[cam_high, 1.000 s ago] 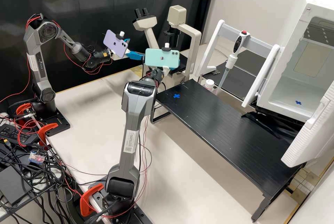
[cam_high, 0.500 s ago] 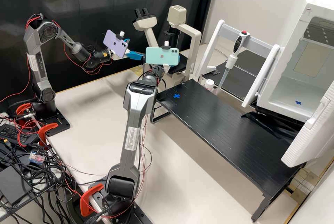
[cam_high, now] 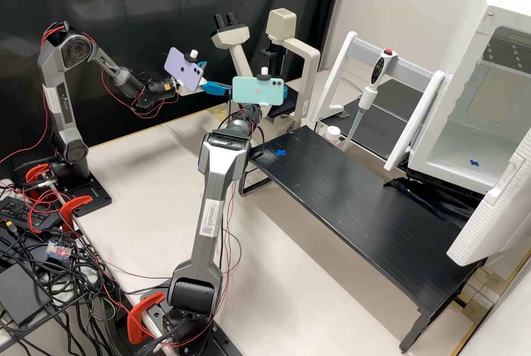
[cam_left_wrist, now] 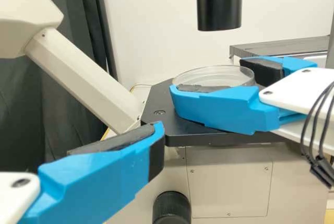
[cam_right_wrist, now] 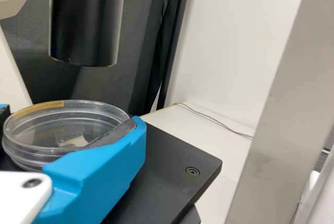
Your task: Move the petri dish to the microscope
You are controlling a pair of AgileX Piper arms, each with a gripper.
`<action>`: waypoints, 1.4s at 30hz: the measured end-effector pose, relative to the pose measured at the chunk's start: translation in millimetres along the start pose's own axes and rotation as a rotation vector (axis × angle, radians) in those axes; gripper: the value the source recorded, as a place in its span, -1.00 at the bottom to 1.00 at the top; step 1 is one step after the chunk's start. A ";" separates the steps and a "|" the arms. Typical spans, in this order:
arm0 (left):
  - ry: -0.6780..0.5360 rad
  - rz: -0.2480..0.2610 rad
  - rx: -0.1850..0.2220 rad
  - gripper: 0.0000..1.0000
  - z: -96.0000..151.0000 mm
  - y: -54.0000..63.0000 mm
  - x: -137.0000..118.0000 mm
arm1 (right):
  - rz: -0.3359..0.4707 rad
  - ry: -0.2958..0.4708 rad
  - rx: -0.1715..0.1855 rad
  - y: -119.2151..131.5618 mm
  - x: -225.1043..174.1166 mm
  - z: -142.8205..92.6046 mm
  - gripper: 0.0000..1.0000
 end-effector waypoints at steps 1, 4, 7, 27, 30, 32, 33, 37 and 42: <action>0.000 0.000 0.000 1.00 0.0 0.0 0.0 | 0.001 0.003 0.000 0.7 0.2 0.6 1.00; 0.000 0.000 0.000 1.00 0.0 0.0 0.0 | -0.004 0.017 0.011 1.9 0.5 1.5 1.00; 0.000 0.000 0.000 1.00 0.0 0.0 0.0 | -0.022 0.020 0.044 -1.3 0.0 7.4 1.00; 0.000 0.000 0.000 1.00 0.0 0.0 0.0 | 0.006 0.192 0.097 2.4 -139.1 20.1 1.00; 0.000 0.000 0.000 1.00 0.0 0.0 0.0 | 0.086 0.227 0.101 13.5 -177.1 29.5 1.00; 0.000 0.000 0.000 1.00 0.0 0.0 0.0 | 0.150 0.246 0.106 22.0 -201.7 36.9 1.00; 0.000 0.000 0.000 1.00 0.0 0.0 0.0 | 0.215 0.266 0.108 31.3 -217.0 41.6 1.00; 0.000 0.000 0.000 1.00 0.0 0.0 0.0 | 0.384 0.265 0.103 47.2 -267.5 67.9 1.00; 0.000 0.000 0.000 1.00 0.0 0.0 0.0 | 0.509 0.143 0.105 53.4 -314.1 102.6 1.00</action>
